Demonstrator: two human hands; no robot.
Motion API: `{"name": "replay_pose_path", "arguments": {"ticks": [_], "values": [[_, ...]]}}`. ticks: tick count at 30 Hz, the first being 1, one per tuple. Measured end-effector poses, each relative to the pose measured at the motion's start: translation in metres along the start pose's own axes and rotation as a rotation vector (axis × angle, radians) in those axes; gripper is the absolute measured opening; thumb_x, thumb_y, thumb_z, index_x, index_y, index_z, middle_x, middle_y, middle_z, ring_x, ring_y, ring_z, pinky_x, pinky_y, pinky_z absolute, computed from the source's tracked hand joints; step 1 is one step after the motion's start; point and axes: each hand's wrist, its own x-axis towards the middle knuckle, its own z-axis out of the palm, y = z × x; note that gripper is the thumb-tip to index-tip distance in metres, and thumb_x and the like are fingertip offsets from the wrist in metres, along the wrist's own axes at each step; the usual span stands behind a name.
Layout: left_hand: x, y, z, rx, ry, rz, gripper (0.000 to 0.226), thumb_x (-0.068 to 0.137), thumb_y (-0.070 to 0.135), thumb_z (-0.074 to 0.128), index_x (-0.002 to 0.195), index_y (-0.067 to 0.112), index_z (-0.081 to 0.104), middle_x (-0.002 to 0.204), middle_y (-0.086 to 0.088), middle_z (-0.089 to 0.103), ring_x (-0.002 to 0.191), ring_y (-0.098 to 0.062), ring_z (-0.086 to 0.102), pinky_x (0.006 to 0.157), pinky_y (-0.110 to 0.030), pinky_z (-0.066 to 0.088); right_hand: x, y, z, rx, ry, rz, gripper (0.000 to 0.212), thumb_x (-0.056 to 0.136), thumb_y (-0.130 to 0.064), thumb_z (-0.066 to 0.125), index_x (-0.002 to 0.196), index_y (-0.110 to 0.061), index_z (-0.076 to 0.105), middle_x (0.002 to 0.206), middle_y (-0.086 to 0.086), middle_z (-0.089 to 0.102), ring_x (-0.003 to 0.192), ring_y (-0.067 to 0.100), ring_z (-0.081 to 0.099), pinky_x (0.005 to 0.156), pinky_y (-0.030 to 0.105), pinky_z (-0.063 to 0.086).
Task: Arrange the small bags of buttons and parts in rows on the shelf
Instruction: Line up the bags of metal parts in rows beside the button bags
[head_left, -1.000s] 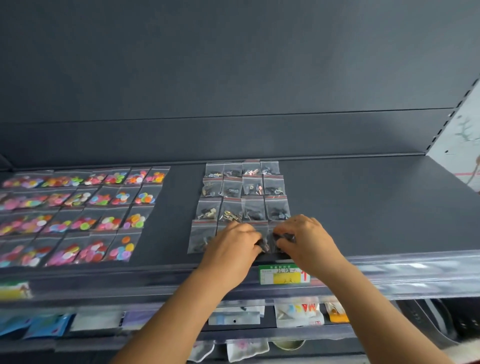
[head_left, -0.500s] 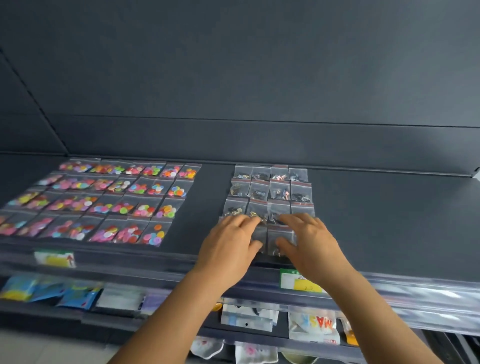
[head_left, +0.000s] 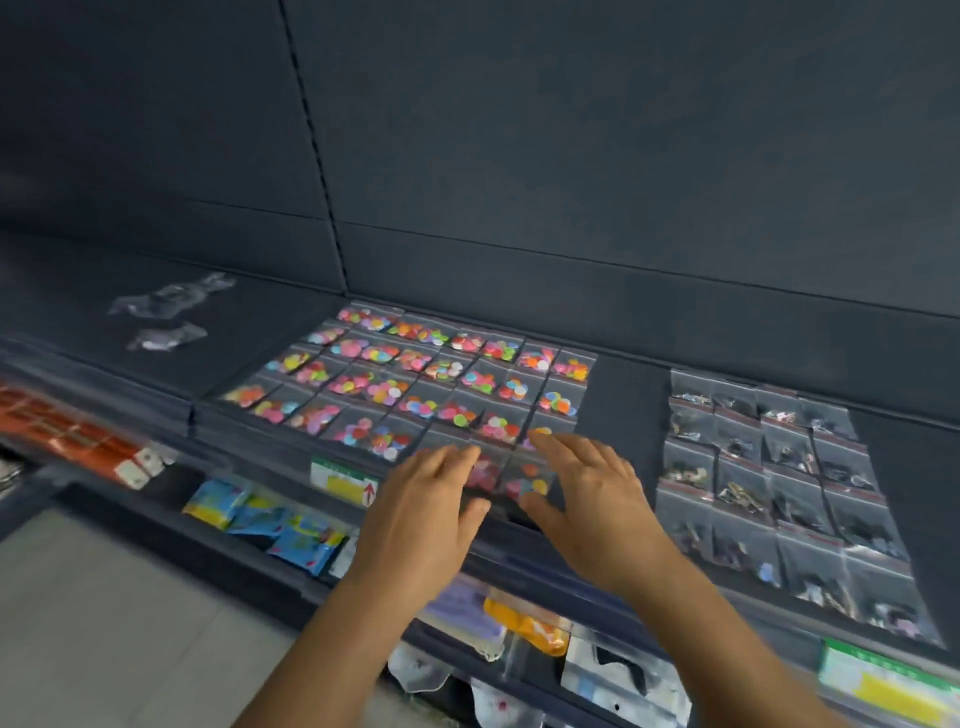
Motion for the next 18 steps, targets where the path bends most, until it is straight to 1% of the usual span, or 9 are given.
{"name": "replay_pose_path", "arguments": {"ticks": [2, 4, 7, 10, 13, 18], "values": [[-0.005, -0.034, -0.012, 0.000, 0.013, -0.028, 0.056, 0.097, 0.042, 0.042, 0.148, 0.026, 0.024, 0.150, 0.008, 0.032, 0.138, -0.013, 0.028, 0.112, -0.028, 0.026, 0.016, -0.032, 0.014, 0.012, -0.011, -0.029, 0.062, 0.094, -0.043, 0.047, 0.149, -0.028, 0.021, 0.153, -0.006, 0.027, 0.142, 0.019, 0.020, 0.116, 0.035, 0.014], [-0.010, -0.067, -0.026, 0.001, 0.030, -0.056, 0.057, 0.097, 0.042, 0.041, 0.148, 0.027, 0.022, 0.151, 0.009, 0.030, 0.138, -0.012, 0.026, 0.111, -0.027, 0.027, 0.032, -0.064, 0.027, 0.015, -0.024, -0.058, 0.062, 0.093, -0.043, 0.048, 0.148, -0.027, 0.023, 0.153, -0.006, 0.027, 0.142, 0.019, 0.020, 0.116, 0.034, 0.012], [-0.018, -0.117, -0.045, 0.003, 0.044, -0.106, 0.057, 0.098, 0.041, 0.041, 0.149, 0.027, 0.021, 0.149, 0.008, 0.032, 0.136, -0.013, 0.028, 0.110, -0.027, 0.029, 0.055, -0.112, 0.048, 0.017, -0.059, -0.101, 0.061, 0.094, -0.044, 0.047, 0.148, -0.027, 0.023, 0.153, -0.007, 0.026, 0.141, 0.017, 0.020, 0.115, 0.033, 0.015], [-0.027, -0.162, -0.062, 0.015, 0.072, -0.141, 0.057, 0.097, 0.041, 0.042, 0.148, 0.026, 0.024, 0.148, 0.006, 0.034, 0.135, -0.014, 0.030, 0.110, -0.029, 0.030, 0.075, -0.158, 0.069, 0.012, -0.074, -0.143, 0.060, 0.094, -0.046, 0.046, 0.147, -0.026, 0.025, 0.151, -0.006, 0.028, 0.140, 0.018, 0.021, 0.115, 0.036, 0.018], [-0.036, -0.203, -0.077, 0.019, 0.094, -0.191, 0.056, 0.097, 0.041, 0.043, 0.148, 0.025, 0.026, 0.147, 0.007, 0.036, 0.135, -0.014, 0.030, 0.109, -0.028, 0.029, 0.092, -0.201, 0.086, 0.034, -0.092, -0.188, 0.061, 0.094, -0.045, 0.046, 0.148, -0.027, 0.024, 0.152, -0.006, 0.026, 0.142, 0.018, 0.018, 0.116, 0.038, 0.014], [-0.054, -0.266, -0.094, 0.028, 0.128, -0.286, 0.055, 0.095, 0.039, 0.046, 0.146, 0.024, 0.030, 0.145, 0.006, 0.039, 0.132, -0.014, 0.033, 0.109, -0.027, 0.030, 0.123, -0.261, 0.112, 0.036, -0.132, -0.290, 0.059, 0.094, -0.044, 0.047, 0.147, -0.027, 0.026, 0.152, -0.007, 0.026, 0.142, 0.017, 0.018, 0.118, 0.038, 0.012]]}}
